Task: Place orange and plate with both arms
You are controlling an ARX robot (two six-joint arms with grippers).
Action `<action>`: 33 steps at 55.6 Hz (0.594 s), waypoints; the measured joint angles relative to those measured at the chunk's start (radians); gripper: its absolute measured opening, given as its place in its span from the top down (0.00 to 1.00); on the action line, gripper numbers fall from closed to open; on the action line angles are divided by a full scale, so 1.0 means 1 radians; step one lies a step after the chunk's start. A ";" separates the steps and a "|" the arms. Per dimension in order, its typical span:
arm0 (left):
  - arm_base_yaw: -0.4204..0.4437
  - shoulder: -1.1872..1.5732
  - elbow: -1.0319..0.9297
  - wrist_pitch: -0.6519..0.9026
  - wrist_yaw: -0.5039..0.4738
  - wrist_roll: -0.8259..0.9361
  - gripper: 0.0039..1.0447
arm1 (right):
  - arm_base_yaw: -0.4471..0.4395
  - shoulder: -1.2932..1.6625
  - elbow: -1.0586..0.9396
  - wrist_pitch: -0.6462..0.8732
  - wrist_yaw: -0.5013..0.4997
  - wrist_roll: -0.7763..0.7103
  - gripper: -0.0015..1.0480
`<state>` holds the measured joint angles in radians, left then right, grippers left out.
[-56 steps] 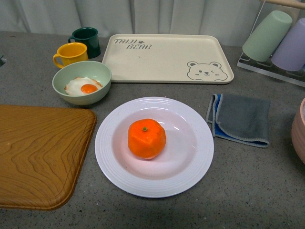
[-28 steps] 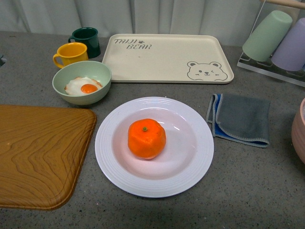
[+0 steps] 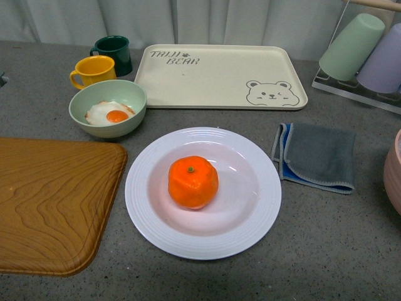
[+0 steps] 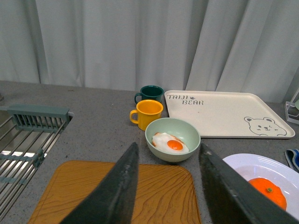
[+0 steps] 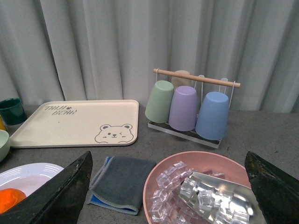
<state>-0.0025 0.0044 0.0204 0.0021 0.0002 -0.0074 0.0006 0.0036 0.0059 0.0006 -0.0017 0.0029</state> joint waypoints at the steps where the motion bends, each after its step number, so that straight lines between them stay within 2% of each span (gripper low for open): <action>1: 0.000 0.000 0.000 0.000 0.000 0.000 0.58 | 0.000 0.000 0.000 0.000 0.000 0.000 0.09; 15: 0.000 0.000 0.000 0.000 0.000 0.000 0.15 | 0.000 0.000 0.000 0.000 0.000 0.000 0.09; 19: 0.000 0.000 0.000 0.000 0.000 0.000 0.04 | 0.009 0.060 0.037 -0.089 -0.005 -0.073 0.09; 22: 0.000 0.000 0.000 0.000 0.000 0.002 0.06 | 0.024 0.157 0.058 -0.081 -0.005 -0.120 0.09; 33: 0.000 0.000 0.000 0.000 0.000 0.002 0.06 | 0.131 0.691 0.140 0.217 -0.040 -0.099 0.09</action>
<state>-0.0025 0.0040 0.0204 0.0021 0.0002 -0.0051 0.1318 0.6945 0.1455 0.2176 -0.0418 -0.0963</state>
